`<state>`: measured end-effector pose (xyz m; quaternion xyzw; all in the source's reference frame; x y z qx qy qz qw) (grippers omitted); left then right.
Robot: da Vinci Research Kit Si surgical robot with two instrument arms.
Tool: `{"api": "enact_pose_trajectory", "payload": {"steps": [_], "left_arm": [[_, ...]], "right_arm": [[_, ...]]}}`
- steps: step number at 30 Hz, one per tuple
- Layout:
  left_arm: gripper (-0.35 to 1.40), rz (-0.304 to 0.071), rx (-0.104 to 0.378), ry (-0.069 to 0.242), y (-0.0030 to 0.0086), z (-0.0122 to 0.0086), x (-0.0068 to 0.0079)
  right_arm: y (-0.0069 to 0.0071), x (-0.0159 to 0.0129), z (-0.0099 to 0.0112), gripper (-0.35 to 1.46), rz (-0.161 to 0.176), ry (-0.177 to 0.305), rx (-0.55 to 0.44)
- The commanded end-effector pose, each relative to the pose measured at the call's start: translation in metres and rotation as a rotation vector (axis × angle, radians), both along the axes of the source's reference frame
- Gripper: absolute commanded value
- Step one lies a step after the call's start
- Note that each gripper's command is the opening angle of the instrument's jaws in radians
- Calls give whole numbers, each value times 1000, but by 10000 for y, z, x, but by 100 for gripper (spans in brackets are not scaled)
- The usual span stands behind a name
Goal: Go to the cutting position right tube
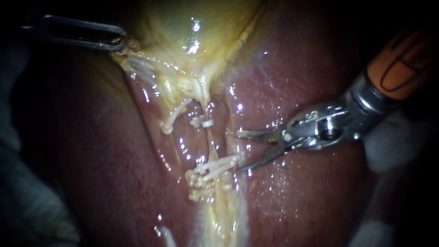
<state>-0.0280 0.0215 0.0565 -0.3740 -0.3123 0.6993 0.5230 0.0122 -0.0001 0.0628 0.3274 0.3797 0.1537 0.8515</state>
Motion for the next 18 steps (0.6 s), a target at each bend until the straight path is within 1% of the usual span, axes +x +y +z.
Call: {"api": "enact_pose_trajectory", "payload": {"steps": [1, 4, 8, 13, 18], "left_arm": [[-35, 3, -4, 1, -1, -1, -1], [-35, 2, -4, 1, -1, -2, -2], [-35, 2, -4, 1, -1, -3, -2], [-35, 2, -4, 1, -1, -3, -1], [-35, 2, -3, 1, -1, -3, -1]], "right_arm": [[0, 1, 4, 140, 0, 5, 7], [-2, 5, 16, 140, 5, 13, 42], [-3, 14, 30, 140, -9, 17, 69], [-3, 31, 47, 143, 6, 45, 94], [-1, 48, 58, 143, 24, 92, 134]]}}
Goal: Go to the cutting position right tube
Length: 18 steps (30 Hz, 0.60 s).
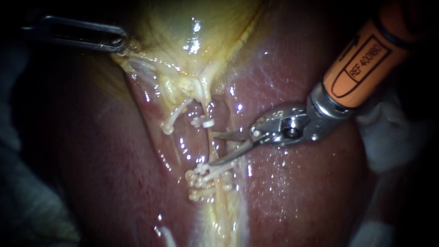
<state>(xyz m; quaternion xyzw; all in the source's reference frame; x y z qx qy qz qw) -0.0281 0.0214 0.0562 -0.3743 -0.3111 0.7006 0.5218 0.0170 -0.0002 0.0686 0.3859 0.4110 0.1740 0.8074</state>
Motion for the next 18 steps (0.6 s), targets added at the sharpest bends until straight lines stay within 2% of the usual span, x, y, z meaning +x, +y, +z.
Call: {"api": "enact_pose_trajectory", "payload": {"steps": [1, 11, 18], "left_arm": [[-35, 0, 0, 0, 0, 0, 0], [-35, 1, 1, -1, 1, 0, 0], [-35, 1, 1, -1, 1, -1, 1]], "right_arm": [[0, 3, 2, 143, 1, 8, 5], [-12, 41, 20, 143, 39, 83, 56], [-10, 37, 9, 143, 75, 146, 92]]}}
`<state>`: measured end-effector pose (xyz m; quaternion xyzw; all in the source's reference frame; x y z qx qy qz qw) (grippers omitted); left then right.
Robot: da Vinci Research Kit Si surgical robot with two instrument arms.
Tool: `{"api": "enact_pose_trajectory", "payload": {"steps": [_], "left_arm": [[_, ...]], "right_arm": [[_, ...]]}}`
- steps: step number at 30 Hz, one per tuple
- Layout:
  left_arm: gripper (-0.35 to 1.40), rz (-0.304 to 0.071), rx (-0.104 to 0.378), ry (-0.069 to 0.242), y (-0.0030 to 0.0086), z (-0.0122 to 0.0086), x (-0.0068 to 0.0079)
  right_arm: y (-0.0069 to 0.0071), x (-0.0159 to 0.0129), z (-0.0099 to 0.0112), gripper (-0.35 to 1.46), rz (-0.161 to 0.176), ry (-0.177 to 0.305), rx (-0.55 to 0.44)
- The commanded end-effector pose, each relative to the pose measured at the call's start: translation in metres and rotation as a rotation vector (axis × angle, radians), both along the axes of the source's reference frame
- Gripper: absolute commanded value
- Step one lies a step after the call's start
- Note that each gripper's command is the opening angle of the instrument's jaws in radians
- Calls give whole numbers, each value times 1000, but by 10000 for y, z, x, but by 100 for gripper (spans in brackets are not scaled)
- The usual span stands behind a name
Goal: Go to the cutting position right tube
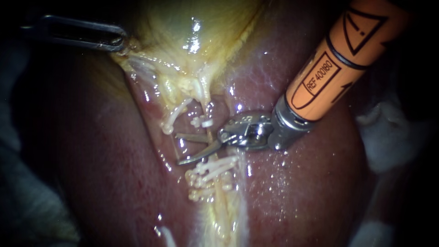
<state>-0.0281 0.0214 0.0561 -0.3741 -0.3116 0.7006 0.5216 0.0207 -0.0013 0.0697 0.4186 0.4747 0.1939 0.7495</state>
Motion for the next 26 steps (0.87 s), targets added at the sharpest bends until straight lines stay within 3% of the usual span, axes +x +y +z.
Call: {"api": "enact_pose_trajectory", "payload": {"steps": [1, 7, 13, 26], "left_arm": [[-35, 0, 0, 0, 0, 0, 0], [-35, 0, 0, 0, 0, 0, 0], [-35, 0, 0, -1, 1, 0, 0], [-35, 1, 0, -1, 1, 1, 1]], "right_arm": [[1, -1, -6, 143, 5, 13, 6], [6, -6, -39, 138, 5, 72, 47], [15, -6, -64, 135, -34, 120, 93], [14, -6, -63, 133, -35, 123, 92]]}}
